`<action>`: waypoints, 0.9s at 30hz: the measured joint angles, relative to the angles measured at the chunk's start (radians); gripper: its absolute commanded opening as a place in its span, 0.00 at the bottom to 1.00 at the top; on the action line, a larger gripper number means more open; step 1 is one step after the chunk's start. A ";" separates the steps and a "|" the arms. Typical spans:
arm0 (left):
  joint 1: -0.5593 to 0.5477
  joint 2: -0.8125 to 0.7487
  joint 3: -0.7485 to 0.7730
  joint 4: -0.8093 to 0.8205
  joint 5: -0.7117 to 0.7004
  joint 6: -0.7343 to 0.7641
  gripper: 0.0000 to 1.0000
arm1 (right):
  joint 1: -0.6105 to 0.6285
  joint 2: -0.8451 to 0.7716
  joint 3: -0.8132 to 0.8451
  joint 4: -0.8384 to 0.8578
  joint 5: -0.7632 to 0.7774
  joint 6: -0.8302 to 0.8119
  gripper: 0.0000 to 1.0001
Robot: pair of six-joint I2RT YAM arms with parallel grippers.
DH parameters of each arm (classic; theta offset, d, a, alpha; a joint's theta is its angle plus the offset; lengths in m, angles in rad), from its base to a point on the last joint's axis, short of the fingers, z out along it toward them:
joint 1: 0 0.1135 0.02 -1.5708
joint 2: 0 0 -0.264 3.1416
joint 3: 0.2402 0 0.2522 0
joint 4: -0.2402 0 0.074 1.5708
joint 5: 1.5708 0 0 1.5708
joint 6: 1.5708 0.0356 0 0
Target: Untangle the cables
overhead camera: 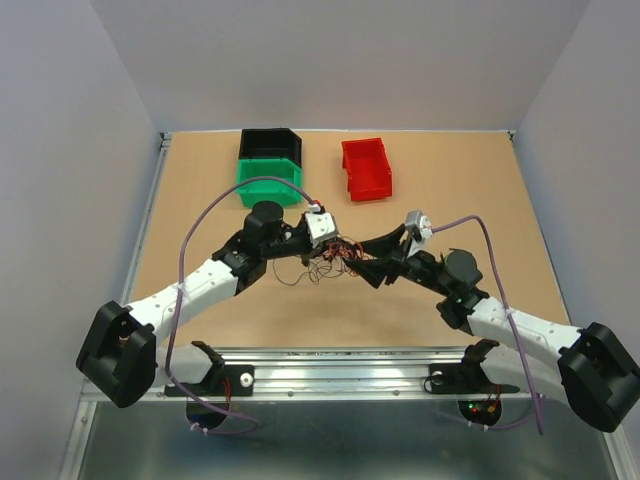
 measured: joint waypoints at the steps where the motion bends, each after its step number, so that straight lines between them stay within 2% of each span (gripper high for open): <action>1: 0.000 -0.008 0.000 -0.002 0.001 0.000 0.00 | 0.000 -0.004 0.000 -0.004 0.000 -0.009 0.60; 4: 0.002 -0.022 0.000 -0.009 0.008 -0.001 0.00 | 0.000 -0.009 0.000 -0.033 -0.008 -0.047 0.59; 5: 0.004 -0.023 0.000 -0.013 0.010 -0.002 0.00 | 0.000 -0.008 0.000 -0.055 -0.011 -0.062 0.51; 6: 0.008 -0.023 0.000 -0.016 0.012 -0.003 0.00 | 0.000 -0.008 0.000 -0.077 -0.013 -0.079 0.49; 11: 0.019 -0.023 0.000 -0.031 0.019 -0.004 0.00 | 0.000 -0.008 0.000 -0.153 -0.011 -0.130 0.48; 12: 0.022 -0.023 0.000 -0.033 0.018 -0.004 0.00 | 0.000 -0.008 0.000 -0.162 -0.012 -0.138 0.37; 13: 0.024 -0.023 0.000 -0.035 0.019 -0.004 0.00 | 0.000 -0.008 0.000 -0.168 -0.012 -0.145 0.34; 14: 0.028 -0.023 0.000 -0.036 0.019 -0.005 0.00 | 0.000 -0.008 0.000 -0.173 -0.012 -0.150 0.24; 17: 0.035 -0.023 0.000 -0.036 0.025 -0.011 0.00 | 0.000 -0.011 0.000 -0.189 -0.012 -0.166 0.06; 23: 0.056 -0.023 0.000 -0.037 0.019 -0.027 0.00 | 0.002 -0.021 0.002 -0.225 0.063 -0.176 0.01; 25: 0.085 -0.024 0.000 -0.032 -0.002 -0.057 0.00 | 0.006 -0.043 0.003 -0.254 0.146 -0.164 0.01; 27: 0.139 -0.024 0.000 -0.018 -0.027 -0.098 0.00 | 0.011 -0.084 0.012 -0.301 0.294 -0.146 0.01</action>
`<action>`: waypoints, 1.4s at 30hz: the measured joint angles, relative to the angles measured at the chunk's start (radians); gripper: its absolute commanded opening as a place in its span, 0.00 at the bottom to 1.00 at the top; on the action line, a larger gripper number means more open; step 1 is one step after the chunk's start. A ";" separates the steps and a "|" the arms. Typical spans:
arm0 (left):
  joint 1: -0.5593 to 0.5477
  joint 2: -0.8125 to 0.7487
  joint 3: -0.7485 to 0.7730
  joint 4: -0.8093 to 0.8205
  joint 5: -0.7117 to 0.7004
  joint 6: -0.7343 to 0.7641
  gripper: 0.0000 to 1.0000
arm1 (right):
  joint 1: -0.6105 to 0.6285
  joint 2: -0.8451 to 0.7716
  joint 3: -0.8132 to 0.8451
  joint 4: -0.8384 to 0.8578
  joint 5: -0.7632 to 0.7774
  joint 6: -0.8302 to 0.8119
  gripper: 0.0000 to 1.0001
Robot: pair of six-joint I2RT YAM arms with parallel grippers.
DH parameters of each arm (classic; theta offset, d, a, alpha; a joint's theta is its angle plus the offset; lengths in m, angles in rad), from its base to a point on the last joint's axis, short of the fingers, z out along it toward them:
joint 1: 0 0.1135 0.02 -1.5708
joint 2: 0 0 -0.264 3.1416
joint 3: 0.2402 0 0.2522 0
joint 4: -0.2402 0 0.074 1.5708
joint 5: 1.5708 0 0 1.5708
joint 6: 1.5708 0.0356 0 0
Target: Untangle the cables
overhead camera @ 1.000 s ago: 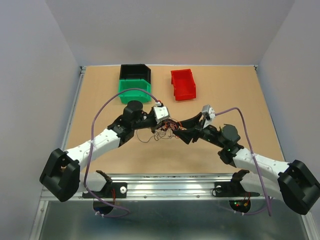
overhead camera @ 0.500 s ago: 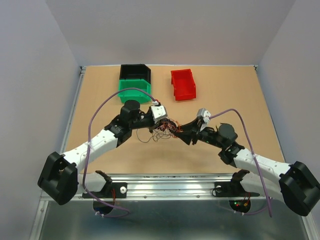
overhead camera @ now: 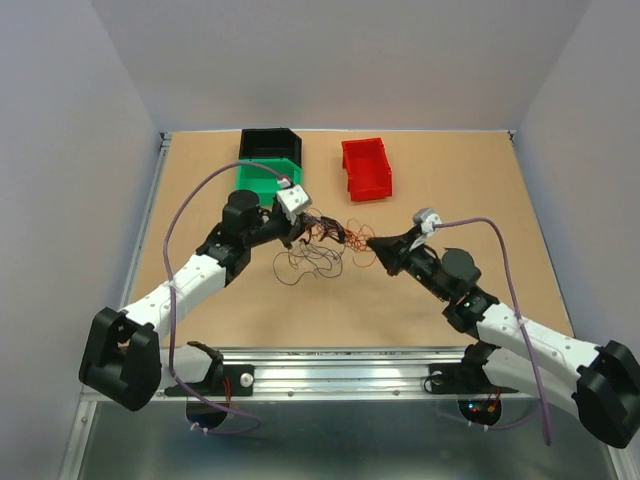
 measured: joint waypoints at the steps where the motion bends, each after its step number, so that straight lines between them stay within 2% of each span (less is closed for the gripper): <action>1: 0.030 0.000 0.000 0.014 -0.014 -0.019 0.00 | 0.000 -0.025 0.003 -0.023 0.074 0.009 0.01; 2: 0.075 0.000 0.000 0.028 -0.023 -0.053 0.00 | 0.002 -0.054 0.005 -0.048 0.166 0.035 0.01; 7: 0.156 0.000 0.013 0.074 -0.079 -0.161 0.00 | 0.018 -0.290 0.005 -0.199 0.544 0.134 0.01; 9: 0.190 0.000 0.024 0.089 -0.153 -0.190 0.00 | 0.017 -0.459 -0.023 -0.267 0.715 0.152 0.00; 12: 0.250 0.000 0.027 0.100 -0.227 -0.221 0.00 | 0.006 -0.763 -0.069 -0.366 0.884 0.174 0.00; 14: 0.260 -0.002 0.027 0.109 -0.256 -0.241 0.00 | 0.014 -0.893 -0.076 -0.426 0.924 0.189 0.01; 16: 0.253 -0.004 0.027 0.111 -0.269 -0.251 0.00 | 0.014 -0.933 -0.076 -0.485 0.974 0.212 0.01; 18: 0.258 -0.008 0.027 0.113 -0.264 -0.254 0.00 | 0.013 -0.879 -0.075 -0.517 1.003 0.230 0.01; 19: 0.265 -0.011 0.027 0.116 -0.248 -0.254 0.00 | 0.011 -0.826 -0.075 -0.532 1.009 0.228 0.03; 20: 0.274 -0.013 0.027 0.121 -0.225 -0.254 0.00 | 0.008 -0.782 -0.075 -0.541 1.010 0.225 0.11; 21: 0.277 -0.014 0.027 0.125 -0.198 -0.250 0.00 | 0.006 -0.729 -0.074 -0.546 0.989 0.216 0.43; 23: 0.283 -0.015 0.027 0.132 -0.145 -0.242 0.00 | 0.004 -0.630 -0.068 -0.543 0.910 0.185 0.74; 24: 0.281 -0.015 0.027 0.132 -0.119 -0.238 0.00 | 0.001 -0.587 -0.064 -0.542 0.860 0.161 0.83; 28: 0.261 -0.015 0.027 0.129 0.007 -0.206 0.00 | 0.000 -0.398 -0.030 -0.480 0.578 0.079 0.88; 31: 0.214 -0.015 0.027 0.108 0.066 -0.158 0.00 | 0.000 -0.215 -0.012 -0.349 0.338 0.011 0.88; 35: 0.092 -0.015 0.027 0.055 0.099 -0.074 0.00 | 0.000 -0.019 -0.010 -0.179 0.088 -0.028 0.88; 38: 0.027 -0.015 0.027 0.023 0.119 -0.031 0.00 | 0.000 0.083 -0.003 -0.044 -0.051 -0.032 0.88; 42: 0.018 -0.009 0.028 0.003 0.125 0.000 0.00 | 0.001 0.167 0.003 0.103 -0.184 -0.022 0.88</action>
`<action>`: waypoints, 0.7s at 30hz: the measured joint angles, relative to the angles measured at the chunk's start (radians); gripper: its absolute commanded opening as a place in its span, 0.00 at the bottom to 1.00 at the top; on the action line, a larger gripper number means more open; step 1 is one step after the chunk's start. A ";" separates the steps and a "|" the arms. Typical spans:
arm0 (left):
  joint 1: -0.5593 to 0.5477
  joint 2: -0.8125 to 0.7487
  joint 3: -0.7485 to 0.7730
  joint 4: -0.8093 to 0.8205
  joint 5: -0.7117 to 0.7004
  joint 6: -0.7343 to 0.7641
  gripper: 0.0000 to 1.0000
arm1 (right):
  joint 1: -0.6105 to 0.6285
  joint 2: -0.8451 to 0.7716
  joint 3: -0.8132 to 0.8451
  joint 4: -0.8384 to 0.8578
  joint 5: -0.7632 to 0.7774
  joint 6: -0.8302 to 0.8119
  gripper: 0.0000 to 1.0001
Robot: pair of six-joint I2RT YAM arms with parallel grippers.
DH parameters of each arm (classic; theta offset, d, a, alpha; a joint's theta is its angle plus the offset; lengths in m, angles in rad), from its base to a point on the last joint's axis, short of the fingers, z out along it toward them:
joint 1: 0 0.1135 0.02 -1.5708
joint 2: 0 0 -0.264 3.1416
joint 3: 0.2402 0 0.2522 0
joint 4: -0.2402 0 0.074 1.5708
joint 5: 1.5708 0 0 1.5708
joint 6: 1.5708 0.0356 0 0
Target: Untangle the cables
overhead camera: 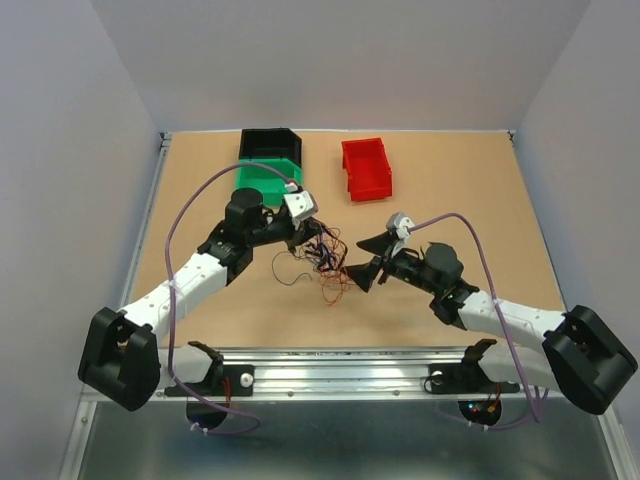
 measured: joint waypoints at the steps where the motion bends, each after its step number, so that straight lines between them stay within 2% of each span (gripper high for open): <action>1: -0.001 0.007 0.003 -0.008 0.002 0.005 0.00 | 0.001 0.016 0.006 0.035 -0.031 0.004 0.89; 5: -0.004 0.027 0.011 -0.023 -0.001 0.012 0.00 | 0.010 0.068 0.031 0.135 -0.115 0.014 0.89; 8: -0.011 0.039 0.017 -0.029 -0.005 0.012 0.00 | 0.020 0.093 0.039 0.169 -0.139 0.021 0.84; 10: -0.013 0.043 0.023 -0.033 -0.001 0.012 0.00 | 0.032 0.130 0.058 0.189 -0.146 0.029 0.68; 15: -0.014 0.043 0.029 -0.038 0.016 0.012 0.01 | 0.045 0.213 0.115 0.204 -0.146 0.043 0.44; 16: -0.014 0.042 0.029 -0.038 0.020 0.012 0.02 | 0.046 0.224 0.121 0.205 -0.144 0.045 0.28; 17: -0.014 0.042 0.029 -0.040 0.024 0.013 0.04 | 0.046 0.229 0.122 0.206 -0.140 0.045 0.20; 19: -0.014 0.036 0.029 -0.047 0.035 0.014 0.25 | 0.046 0.232 0.122 0.204 -0.124 0.053 0.01; 20: -0.014 0.030 0.029 -0.052 0.038 0.018 0.37 | 0.046 0.231 0.122 0.205 -0.107 0.055 0.00; 21: -0.014 0.023 0.029 -0.054 0.039 0.020 0.59 | 0.047 0.226 0.122 0.204 -0.082 0.057 0.00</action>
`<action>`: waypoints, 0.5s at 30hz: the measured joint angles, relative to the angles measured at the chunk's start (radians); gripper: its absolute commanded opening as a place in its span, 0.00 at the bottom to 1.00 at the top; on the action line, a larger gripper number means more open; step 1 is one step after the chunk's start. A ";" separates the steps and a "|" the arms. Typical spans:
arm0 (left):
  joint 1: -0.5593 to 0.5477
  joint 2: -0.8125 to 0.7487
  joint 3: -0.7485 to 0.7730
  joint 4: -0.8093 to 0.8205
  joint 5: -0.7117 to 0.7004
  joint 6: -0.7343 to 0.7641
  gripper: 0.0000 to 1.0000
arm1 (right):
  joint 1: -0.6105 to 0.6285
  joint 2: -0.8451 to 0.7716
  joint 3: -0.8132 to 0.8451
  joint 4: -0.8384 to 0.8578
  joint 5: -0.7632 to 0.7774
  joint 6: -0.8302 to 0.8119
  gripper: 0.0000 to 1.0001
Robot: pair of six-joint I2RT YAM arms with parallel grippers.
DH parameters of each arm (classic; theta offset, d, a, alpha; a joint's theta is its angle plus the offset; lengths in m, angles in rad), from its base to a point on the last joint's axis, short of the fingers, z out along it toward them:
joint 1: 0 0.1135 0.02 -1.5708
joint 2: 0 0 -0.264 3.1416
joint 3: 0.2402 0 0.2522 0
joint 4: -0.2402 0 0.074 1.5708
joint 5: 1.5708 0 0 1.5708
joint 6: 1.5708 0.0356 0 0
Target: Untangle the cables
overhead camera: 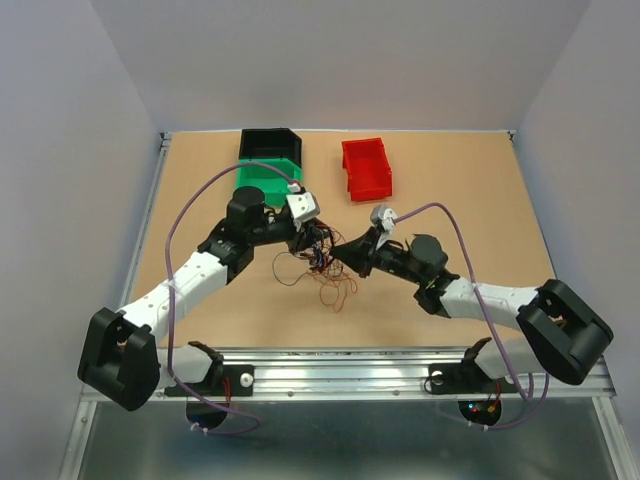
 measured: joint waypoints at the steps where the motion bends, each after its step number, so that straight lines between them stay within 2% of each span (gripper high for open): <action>1: 0.000 -0.009 0.000 -0.002 0.000 0.005 0.66 | 0.000 -0.008 -0.001 -0.003 0.019 0.005 0.00; 4: 0.000 -0.026 0.000 -0.002 -0.024 0.014 0.77 | 0.000 -0.091 -0.025 -0.006 0.105 0.011 0.01; 9: 0.003 -0.021 0.003 -0.005 -0.099 0.010 0.83 | 0.000 -0.359 -0.111 -0.020 0.266 0.026 0.01; 14: 0.057 -0.011 0.010 0.000 -0.101 -0.018 0.89 | 0.000 -0.529 -0.114 -0.118 0.410 0.030 0.00; 15: 0.067 -0.011 0.010 0.003 -0.089 -0.021 0.96 | 0.000 -0.554 -0.114 -0.137 0.436 0.030 0.00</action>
